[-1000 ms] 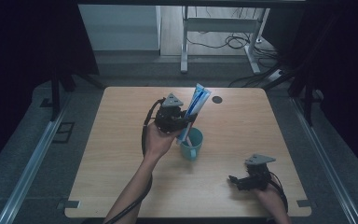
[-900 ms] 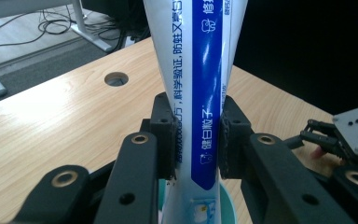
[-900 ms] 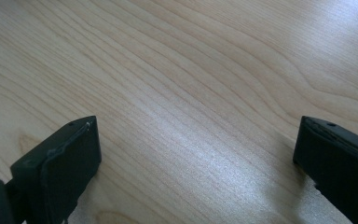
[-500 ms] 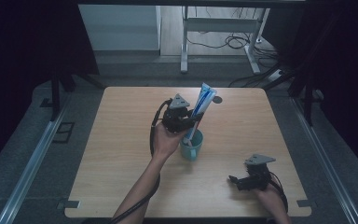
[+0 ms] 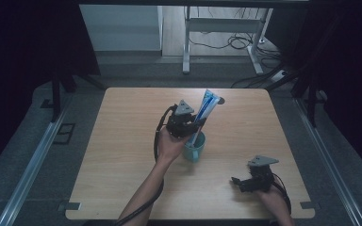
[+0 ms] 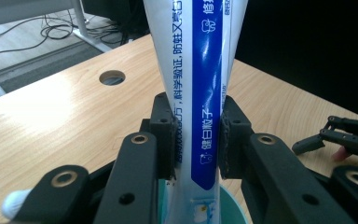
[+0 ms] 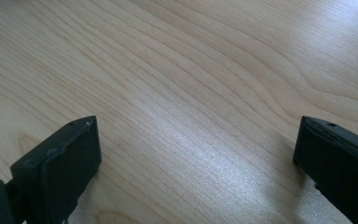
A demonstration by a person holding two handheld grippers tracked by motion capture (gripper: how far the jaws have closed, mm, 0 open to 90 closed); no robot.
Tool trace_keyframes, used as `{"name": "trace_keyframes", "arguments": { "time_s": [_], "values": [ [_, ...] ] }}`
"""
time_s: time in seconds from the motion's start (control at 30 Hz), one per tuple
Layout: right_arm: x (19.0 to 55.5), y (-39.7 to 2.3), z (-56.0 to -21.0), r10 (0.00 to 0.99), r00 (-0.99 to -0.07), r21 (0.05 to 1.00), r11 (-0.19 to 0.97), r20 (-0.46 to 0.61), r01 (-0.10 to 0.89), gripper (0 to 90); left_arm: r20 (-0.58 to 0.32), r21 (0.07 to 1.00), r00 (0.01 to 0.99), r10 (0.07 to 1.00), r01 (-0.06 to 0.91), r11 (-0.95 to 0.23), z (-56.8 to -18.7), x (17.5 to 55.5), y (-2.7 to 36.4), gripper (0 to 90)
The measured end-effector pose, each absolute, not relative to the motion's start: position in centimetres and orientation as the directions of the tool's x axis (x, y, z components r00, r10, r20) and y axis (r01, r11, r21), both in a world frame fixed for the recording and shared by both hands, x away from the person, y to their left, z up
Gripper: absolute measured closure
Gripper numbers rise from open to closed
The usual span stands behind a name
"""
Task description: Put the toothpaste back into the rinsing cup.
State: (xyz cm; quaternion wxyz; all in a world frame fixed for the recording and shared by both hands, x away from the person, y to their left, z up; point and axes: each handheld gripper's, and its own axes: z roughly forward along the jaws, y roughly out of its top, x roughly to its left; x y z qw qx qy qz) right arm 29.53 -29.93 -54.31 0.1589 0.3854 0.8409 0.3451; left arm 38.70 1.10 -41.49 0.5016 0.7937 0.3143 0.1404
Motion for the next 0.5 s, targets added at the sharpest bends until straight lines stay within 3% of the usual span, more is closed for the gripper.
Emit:
{"name": "trace_keyframes", "arguments": {
  "time_s": [0.5],
  "values": [
    [29.5,-29.9,-54.3,0.758,-0.652,0.703,0.463,0.001,0.539,0.4,-0.101,0.876,0.755,0.648,0.376,-0.301,-43.8,38.4,0.7,71.9]
  ]
}}
